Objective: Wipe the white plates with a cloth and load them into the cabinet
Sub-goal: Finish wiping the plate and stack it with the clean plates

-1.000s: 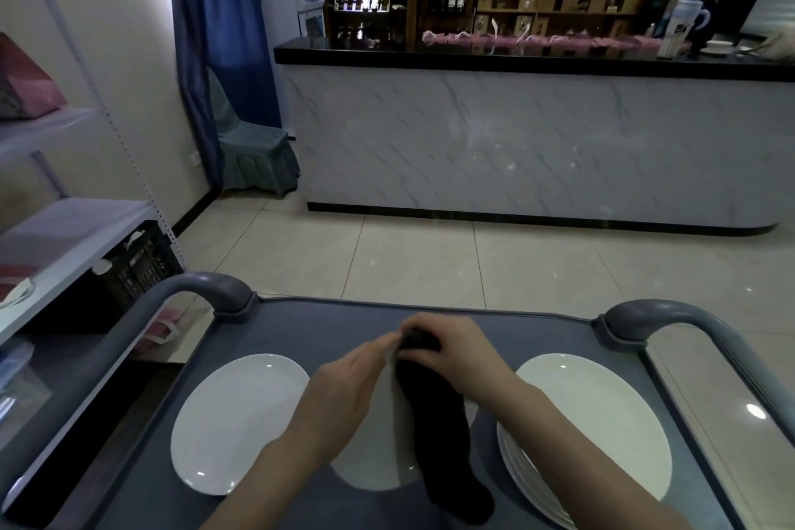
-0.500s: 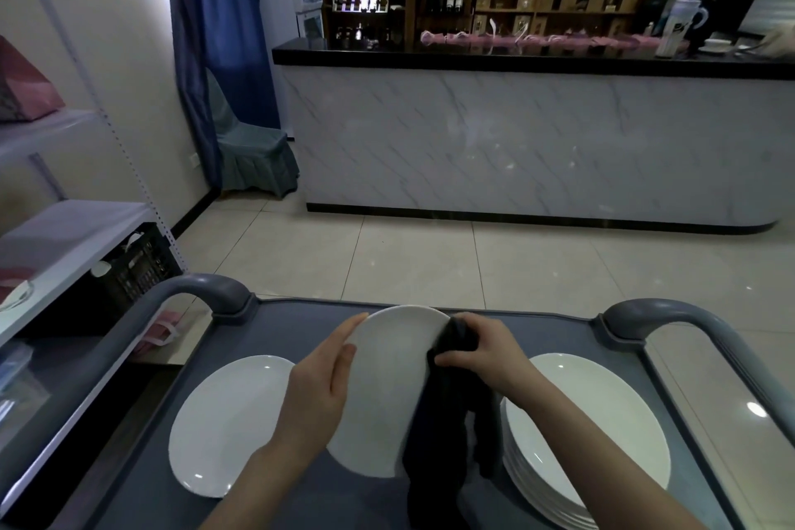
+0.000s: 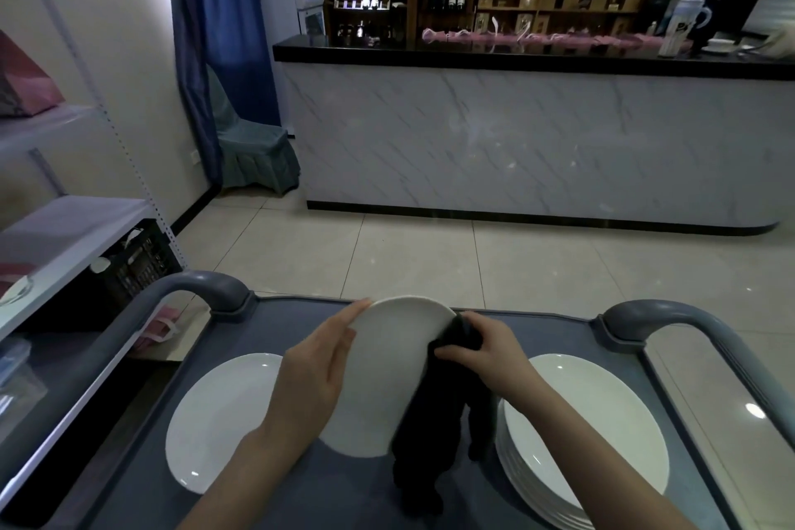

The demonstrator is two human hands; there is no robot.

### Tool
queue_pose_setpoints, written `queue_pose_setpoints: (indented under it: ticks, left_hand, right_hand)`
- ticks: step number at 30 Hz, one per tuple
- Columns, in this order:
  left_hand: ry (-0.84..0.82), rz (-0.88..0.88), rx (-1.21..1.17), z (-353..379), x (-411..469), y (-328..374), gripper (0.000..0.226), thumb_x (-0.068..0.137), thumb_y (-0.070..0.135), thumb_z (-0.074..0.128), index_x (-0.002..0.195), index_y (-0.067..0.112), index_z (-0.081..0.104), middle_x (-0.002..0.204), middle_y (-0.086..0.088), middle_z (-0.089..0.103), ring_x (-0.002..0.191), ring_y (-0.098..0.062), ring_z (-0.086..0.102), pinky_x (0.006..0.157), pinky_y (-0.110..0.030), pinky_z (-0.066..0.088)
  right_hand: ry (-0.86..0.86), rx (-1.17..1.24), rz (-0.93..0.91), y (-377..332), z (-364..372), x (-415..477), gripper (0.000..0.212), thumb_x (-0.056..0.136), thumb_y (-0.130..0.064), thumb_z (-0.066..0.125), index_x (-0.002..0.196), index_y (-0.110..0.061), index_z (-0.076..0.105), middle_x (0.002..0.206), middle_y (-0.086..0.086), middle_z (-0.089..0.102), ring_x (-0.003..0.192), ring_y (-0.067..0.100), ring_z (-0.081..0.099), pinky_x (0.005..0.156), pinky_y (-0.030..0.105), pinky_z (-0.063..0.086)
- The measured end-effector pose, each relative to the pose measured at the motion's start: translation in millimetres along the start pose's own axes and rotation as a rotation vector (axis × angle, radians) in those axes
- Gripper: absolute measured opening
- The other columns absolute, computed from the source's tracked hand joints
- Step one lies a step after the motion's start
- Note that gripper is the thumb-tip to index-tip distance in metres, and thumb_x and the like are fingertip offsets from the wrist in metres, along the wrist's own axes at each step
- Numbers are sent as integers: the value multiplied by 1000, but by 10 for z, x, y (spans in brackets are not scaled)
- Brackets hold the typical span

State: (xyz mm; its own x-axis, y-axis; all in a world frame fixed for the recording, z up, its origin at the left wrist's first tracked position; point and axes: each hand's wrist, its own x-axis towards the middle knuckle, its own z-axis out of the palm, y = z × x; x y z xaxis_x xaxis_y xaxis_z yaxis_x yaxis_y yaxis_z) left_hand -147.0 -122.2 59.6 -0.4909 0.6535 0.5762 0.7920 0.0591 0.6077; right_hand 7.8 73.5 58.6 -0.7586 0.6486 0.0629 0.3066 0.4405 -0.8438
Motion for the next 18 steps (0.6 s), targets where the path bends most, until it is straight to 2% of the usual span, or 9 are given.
queue_pose_setpoints:
  ticks: [1, 3, 5, 8, 10, 13, 15, 18]
  left_hand:
    - [-47, 1, -7, 1, 13, -17, 36, 101, 18, 46, 135, 24, 56, 124, 18, 62, 110, 14, 55, 92, -4, 40]
    - [-168, 10, -21, -6, 53, -18, 40, 101, 15, 48, 136, 32, 54, 122, 21, 63, 107, 14, 56, 90, -3, 38]
    - [-293, 47, 27, 32, 78, -8, 44, 100, 14, 50, 136, 40, 52, 123, 21, 63, 108, 4, 60, 90, -9, 42]
    - [-383, 101, 136, 118, 107, 13, 46, 99, 24, 47, 138, 48, 43, 120, 20, 64, 106, -3, 62, 88, -20, 48]
    - [-355, -18, 55, 115, 145, -10, 43, 101, 38, 48, 139, 54, 36, 111, 28, 64, 100, -1, 62, 85, -20, 47]
    - [-199, -189, -84, 109, 89, -111, 44, 92, 51, 56, 133, 51, 41, 95, 23, 67, 89, -3, 65, 79, -27, 51]
    - [-62, -329, -197, 136, -24, -137, 36, 87, 51, 64, 120, 48, 50, 91, 18, 69, 87, -5, 65, 75, -31, 52]
    - [12, -443, -367, 205, -109, -117, 32, 83, 43, 63, 114, 40, 55, 87, 11, 71, 77, -9, 65, 69, -36, 54]
  right_hand:
    - [-6, -1, 18, 10, 1, -5, 22, 73, -12, 84, 90, -12, 69, 80, -3, 69, 76, 11, 62, 76, 32, 50]
    - [-22, -34, 4, -14, 11, 4, 22, 73, -13, 83, 89, -10, 69, 79, -3, 68, 76, 12, 61, 76, 31, 48]
    - [-55, -112, -78, -107, 46, 15, 23, 75, -17, 82, 94, -15, 69, 83, -6, 68, 81, 10, 62, 77, 25, 47]
    - [-85, -216, -187, -225, 134, 11, 22, 80, -20, 77, 100, -15, 70, 91, -2, 72, 90, 17, 65, 83, 33, 49]
    - [-25, -197, -182, -235, 135, -4, 23, 80, -18, 77, 101, -14, 71, 93, -3, 73, 92, 17, 65, 85, 30, 48]
    - [121, -30, -98, -142, 65, -46, 21, 78, -13, 80, 97, -16, 73, 87, -9, 72, 87, 9, 65, 79, 18, 46]
    - [175, 135, -30, -83, 53, -103, 18, 79, -12, 79, 93, -21, 74, 83, -12, 73, 84, 6, 66, 78, 21, 49]
    - [175, 305, 97, -20, 84, -153, 8, 81, -12, 77, 86, -14, 73, 79, 2, 73, 78, 16, 67, 76, 36, 53]
